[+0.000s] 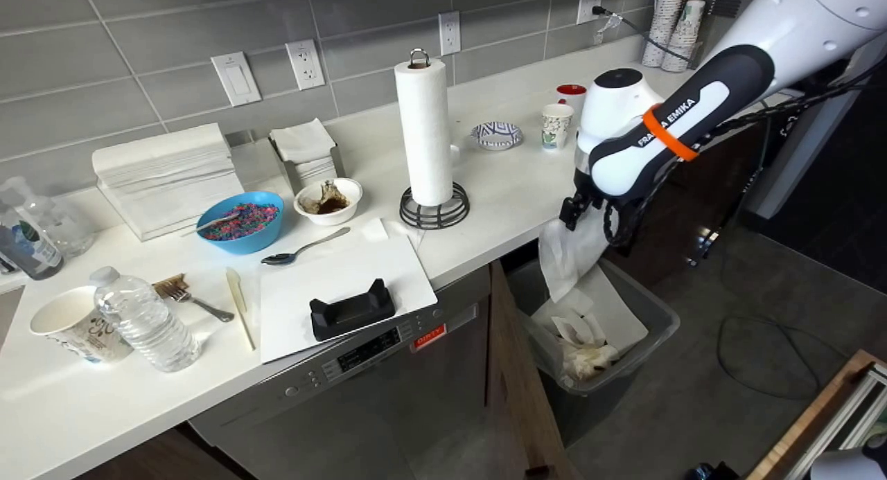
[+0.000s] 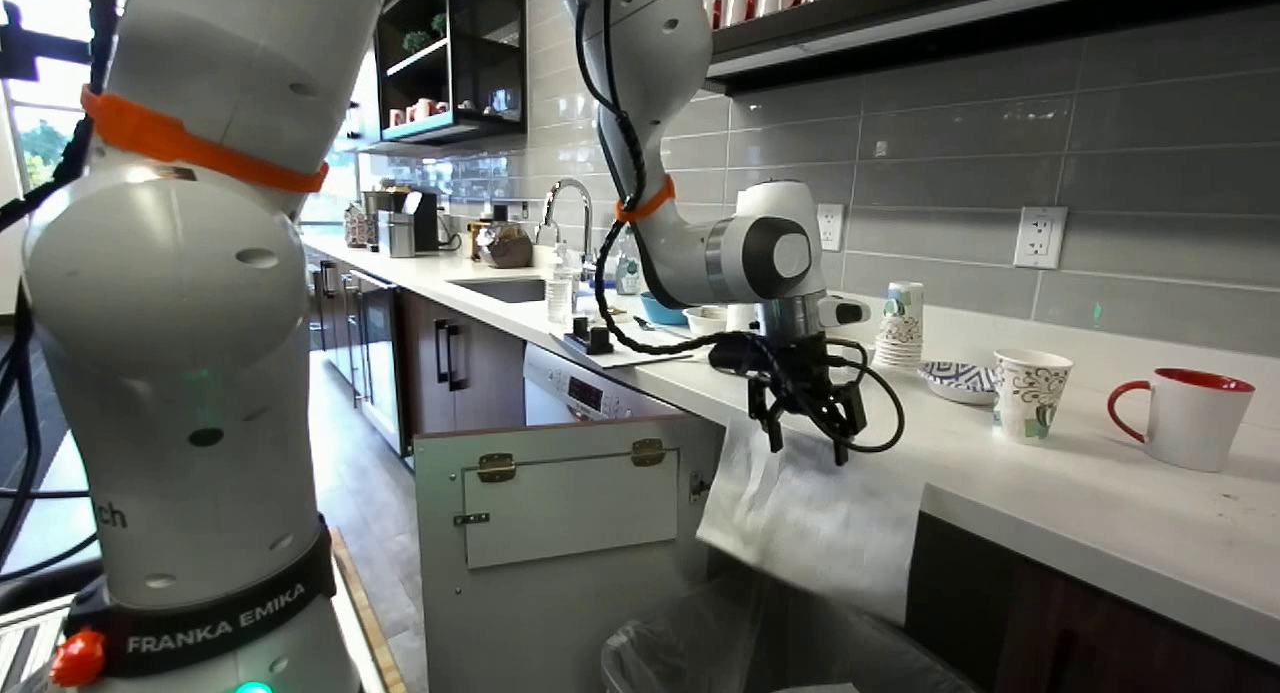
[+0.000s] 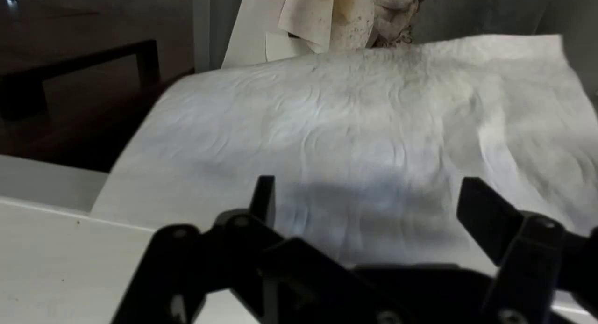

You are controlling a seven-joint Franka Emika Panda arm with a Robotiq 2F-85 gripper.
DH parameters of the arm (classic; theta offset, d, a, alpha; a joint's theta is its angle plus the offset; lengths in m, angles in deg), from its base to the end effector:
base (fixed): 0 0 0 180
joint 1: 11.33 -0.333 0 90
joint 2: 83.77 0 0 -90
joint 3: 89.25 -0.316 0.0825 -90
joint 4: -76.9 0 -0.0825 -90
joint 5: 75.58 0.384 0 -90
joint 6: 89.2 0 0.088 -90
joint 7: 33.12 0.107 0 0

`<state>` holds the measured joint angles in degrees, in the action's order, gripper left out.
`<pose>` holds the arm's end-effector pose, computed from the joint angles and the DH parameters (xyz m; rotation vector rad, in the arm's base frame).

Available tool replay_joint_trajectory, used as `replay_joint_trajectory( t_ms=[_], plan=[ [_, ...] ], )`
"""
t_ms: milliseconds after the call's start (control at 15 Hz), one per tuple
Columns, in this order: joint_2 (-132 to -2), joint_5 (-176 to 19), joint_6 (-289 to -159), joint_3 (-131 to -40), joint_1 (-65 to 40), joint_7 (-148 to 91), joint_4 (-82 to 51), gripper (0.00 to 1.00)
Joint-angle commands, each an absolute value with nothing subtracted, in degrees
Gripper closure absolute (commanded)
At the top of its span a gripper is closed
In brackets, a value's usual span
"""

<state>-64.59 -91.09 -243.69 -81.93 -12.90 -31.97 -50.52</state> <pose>0.5611 -0.0477 0.2357 2.9502 0.1865 0.1895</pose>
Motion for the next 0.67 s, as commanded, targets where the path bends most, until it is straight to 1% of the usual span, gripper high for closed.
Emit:
replay_joint_trajectory(
  t_ms=[0, 600],
  plan=[
    [-67.45, -93.27, -241.27, -81.18, -13.65, -30.15, -54.12, 0.00],
    [-70.37, -96.40, -238.20, -81.79, -13.48, -29.75, -55.87, 0.00]
  ],
)
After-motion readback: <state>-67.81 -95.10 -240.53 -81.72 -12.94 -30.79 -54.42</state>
